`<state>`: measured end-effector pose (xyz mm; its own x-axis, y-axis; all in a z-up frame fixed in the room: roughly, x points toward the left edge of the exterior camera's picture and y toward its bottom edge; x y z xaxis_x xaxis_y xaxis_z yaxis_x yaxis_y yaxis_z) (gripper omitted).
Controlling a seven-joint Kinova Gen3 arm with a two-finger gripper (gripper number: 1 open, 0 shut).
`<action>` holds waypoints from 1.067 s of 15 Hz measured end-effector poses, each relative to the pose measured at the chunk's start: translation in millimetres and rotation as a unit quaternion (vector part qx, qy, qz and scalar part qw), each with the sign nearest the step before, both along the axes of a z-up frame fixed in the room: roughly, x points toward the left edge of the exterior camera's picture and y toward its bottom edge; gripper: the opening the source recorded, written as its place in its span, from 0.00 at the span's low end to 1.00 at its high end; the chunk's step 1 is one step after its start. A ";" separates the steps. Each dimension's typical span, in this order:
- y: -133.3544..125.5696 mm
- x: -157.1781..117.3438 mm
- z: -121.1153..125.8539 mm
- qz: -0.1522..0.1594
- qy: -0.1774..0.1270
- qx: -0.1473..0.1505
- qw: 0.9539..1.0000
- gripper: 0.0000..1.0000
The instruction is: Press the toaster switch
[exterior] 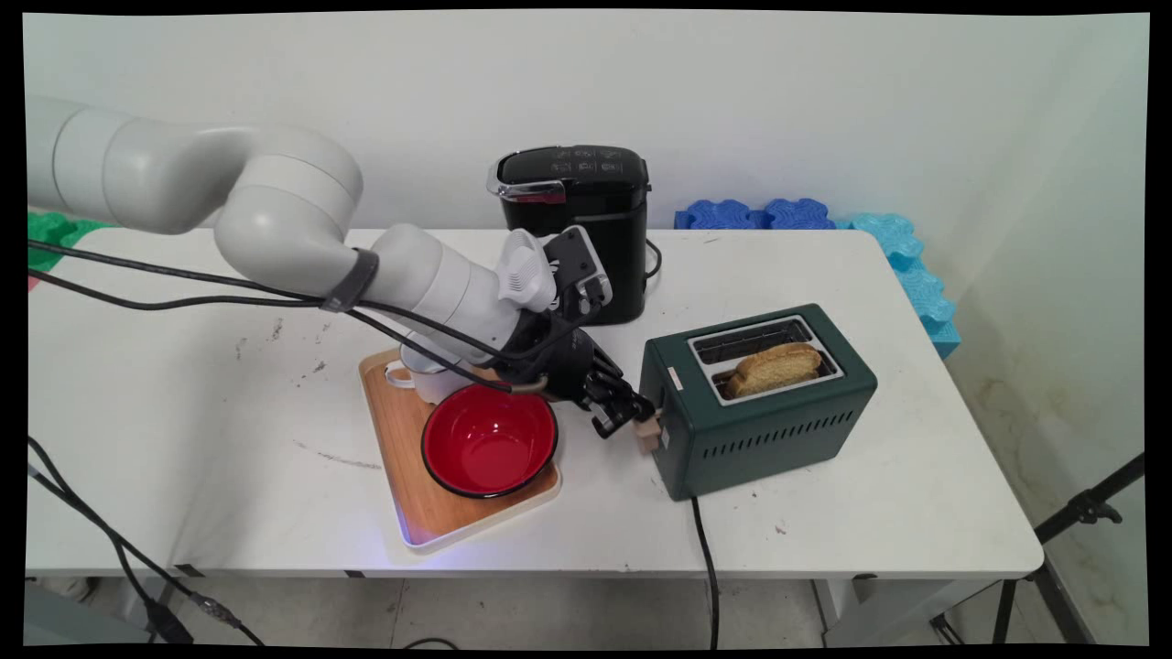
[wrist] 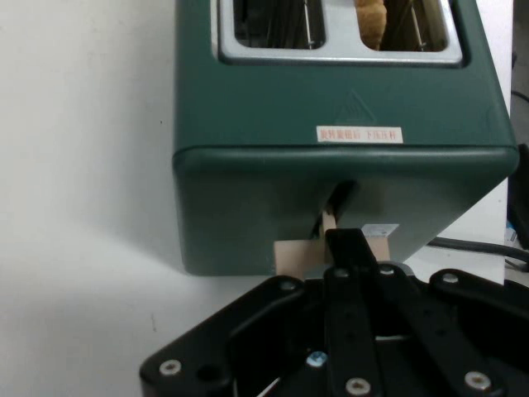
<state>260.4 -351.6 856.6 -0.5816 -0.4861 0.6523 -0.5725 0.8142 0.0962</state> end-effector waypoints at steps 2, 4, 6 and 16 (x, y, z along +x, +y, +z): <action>-0.1 0.2 -1.8 0.001 0.000 0.000 1.000 0.00; 0.0 0.6 -3.5 0.001 0.001 -0.001 1.000 0.00; 0.1 0.9 -4.9 0.001 0.001 -0.001 1.000 0.00; 3.9 2.3 -8.8 0.002 0.003 -0.001 1.000 0.00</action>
